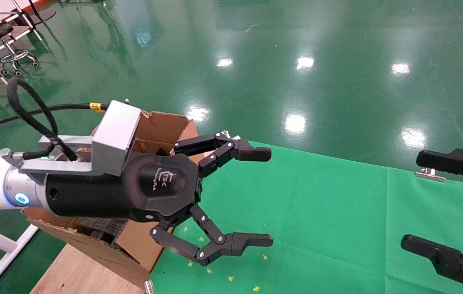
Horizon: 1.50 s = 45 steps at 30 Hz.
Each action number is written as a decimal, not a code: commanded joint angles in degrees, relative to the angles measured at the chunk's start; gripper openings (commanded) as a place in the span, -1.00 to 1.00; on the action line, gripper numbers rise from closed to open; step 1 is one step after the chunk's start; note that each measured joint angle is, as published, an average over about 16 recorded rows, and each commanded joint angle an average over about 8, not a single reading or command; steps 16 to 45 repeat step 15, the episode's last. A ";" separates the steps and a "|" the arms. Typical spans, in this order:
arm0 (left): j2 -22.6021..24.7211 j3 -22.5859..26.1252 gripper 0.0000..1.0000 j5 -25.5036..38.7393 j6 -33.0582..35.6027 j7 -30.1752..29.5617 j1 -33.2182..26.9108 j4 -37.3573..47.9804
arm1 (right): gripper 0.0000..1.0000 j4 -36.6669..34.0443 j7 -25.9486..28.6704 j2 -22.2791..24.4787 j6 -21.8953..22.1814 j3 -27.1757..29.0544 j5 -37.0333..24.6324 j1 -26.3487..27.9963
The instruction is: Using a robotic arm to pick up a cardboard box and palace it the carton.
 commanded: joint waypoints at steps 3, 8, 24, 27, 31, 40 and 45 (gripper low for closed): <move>0.00 0.02 1.00 0.01 0.00 -0.02 -0.04 0.04 | 1.00 0.00 0.00 0.00 0.00 0.00 0.00 0.00; 0.00 0.04 1.00 0.04 0.00 -0.03 -0.06 0.07 | 1.00 0.00 0.00 0.00 0.00 0.00 0.00 0.00; 0.00 0.07 1.00 0.06 0.00 -0.05 -0.07 0.09 | 1.00 0.00 0.00 0.00 0.00 0.00 0.00 0.00; 0.00 0.07 1.00 0.06 0.00 -0.05 -0.07 0.09 | 1.00 0.00 0.00 0.00 0.00 0.00 0.00 0.00; 0.00 0.07 1.00 0.06 0.00 -0.05 -0.07 0.09 | 1.00 0.00 0.00 0.00 0.00 0.00 0.00 0.00; 0.00 0.07 1.00 0.06 0.00 -0.05 -0.07 0.09 | 1.00 0.00 0.00 0.00 0.00 0.00 0.00 0.00; 0.00 0.07 1.00 0.06 0.00 -0.05 -0.07 0.09 | 1.00 0.00 0.00 0.00 0.00 0.00 0.00 0.00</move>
